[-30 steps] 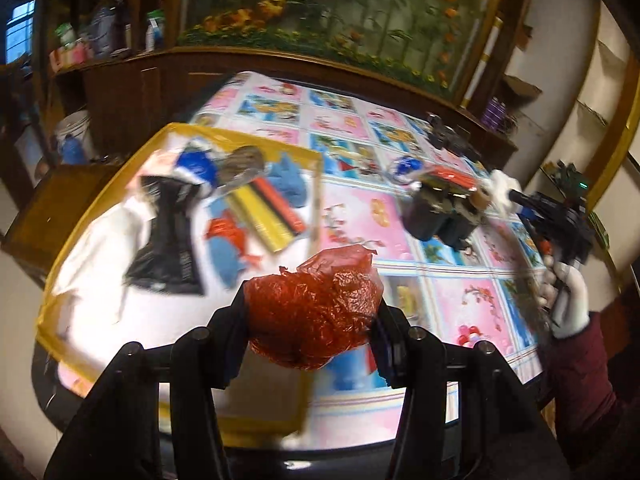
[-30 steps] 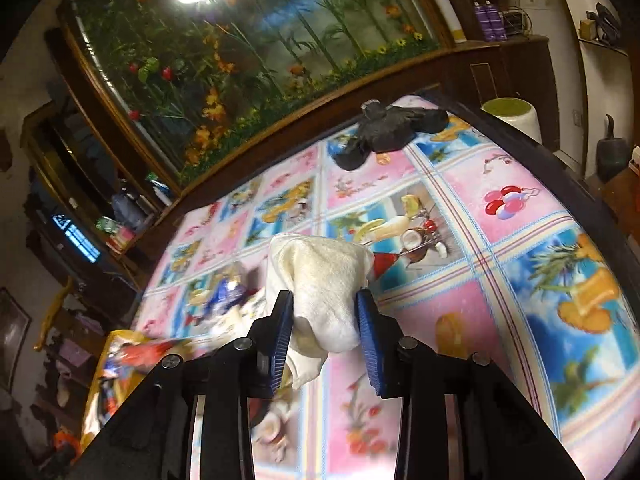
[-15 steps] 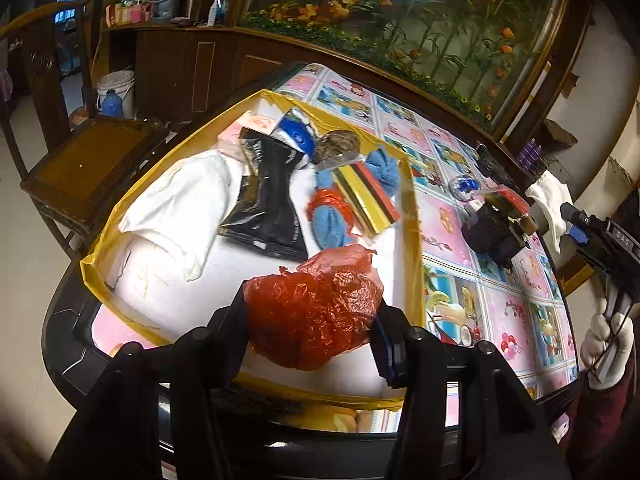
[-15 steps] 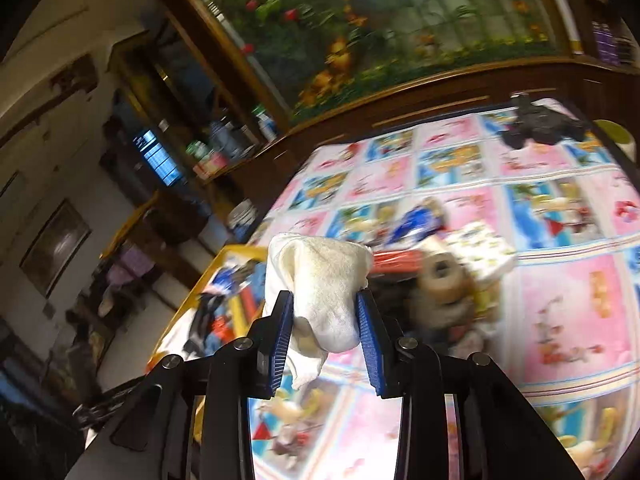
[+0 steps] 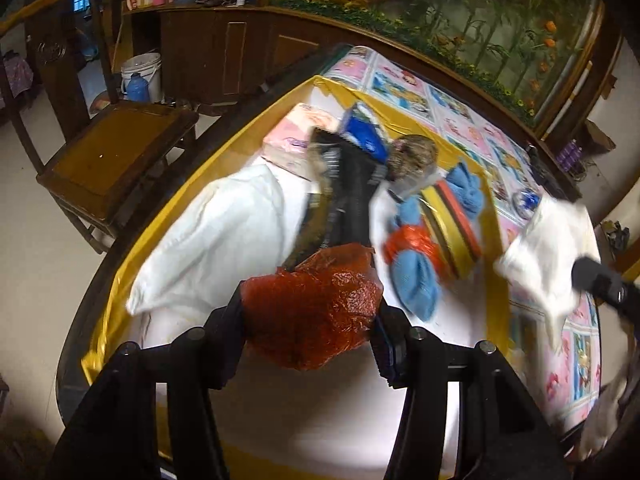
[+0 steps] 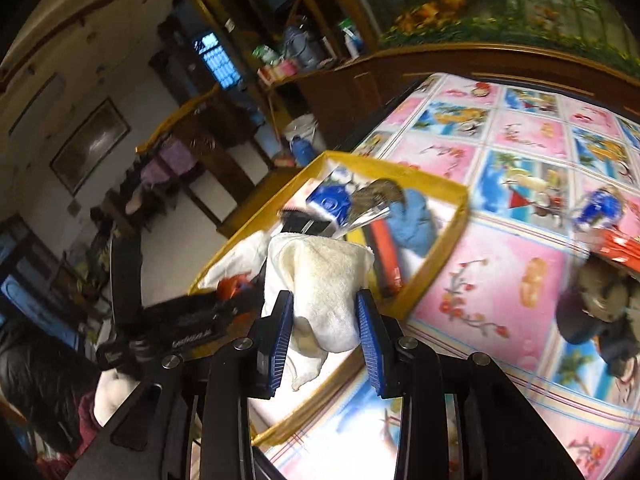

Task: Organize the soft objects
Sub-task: 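Carry the red bag and cream cloth over the tray with both tools, then release the red bag with the left tool while the right releases the cream cloth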

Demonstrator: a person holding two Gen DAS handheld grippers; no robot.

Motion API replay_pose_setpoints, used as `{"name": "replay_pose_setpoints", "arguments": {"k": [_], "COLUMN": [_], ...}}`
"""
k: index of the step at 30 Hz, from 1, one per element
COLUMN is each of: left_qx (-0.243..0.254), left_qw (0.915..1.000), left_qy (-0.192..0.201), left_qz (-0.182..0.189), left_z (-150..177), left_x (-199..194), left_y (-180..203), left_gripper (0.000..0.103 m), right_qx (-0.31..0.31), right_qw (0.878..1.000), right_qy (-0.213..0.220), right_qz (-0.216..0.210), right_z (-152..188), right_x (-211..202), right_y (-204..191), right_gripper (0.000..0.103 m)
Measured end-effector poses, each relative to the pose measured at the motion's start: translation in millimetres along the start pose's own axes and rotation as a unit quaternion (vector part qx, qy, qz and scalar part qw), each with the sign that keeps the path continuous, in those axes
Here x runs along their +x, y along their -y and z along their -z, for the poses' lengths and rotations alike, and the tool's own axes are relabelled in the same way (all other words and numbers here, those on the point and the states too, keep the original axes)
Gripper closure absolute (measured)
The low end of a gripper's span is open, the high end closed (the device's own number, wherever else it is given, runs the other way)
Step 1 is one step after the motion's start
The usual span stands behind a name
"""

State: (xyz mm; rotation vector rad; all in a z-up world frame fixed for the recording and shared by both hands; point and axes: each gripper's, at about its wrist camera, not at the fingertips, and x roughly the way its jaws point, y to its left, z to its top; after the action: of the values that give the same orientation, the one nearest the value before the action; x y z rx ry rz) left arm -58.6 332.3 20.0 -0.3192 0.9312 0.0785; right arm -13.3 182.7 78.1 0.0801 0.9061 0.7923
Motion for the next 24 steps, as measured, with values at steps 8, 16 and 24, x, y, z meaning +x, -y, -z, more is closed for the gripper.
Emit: {"name": "replay_pose_setpoints", "arguments": {"k": [8, 16, 24], "left_qx": [-0.045, -0.079, -0.032], "left_qw": [0.998, 0.9932, 0.9969], "left_qy": [0.023, 0.063, 0.07], "left_qz": [0.038, 0.058, 0.017], "left_z": [4, 16, 25], "left_x": [-11, -46, -59], "left_y": [-19, -22, 12], "left_gripper": [0.046, 0.043, 0.04], "right_qx": [-0.016, -0.064, -0.031], "right_qw": [0.998, 0.989, 0.996], "right_qy": [-0.055, -0.125, -0.078], "right_qz": [0.014, 0.041, 0.039], "right_z": [-7, 3, -10], "right_x": [49, 95, 73], "right_y": [-26, -60, -47], "right_gripper": [0.071, 0.071, 0.036]}}
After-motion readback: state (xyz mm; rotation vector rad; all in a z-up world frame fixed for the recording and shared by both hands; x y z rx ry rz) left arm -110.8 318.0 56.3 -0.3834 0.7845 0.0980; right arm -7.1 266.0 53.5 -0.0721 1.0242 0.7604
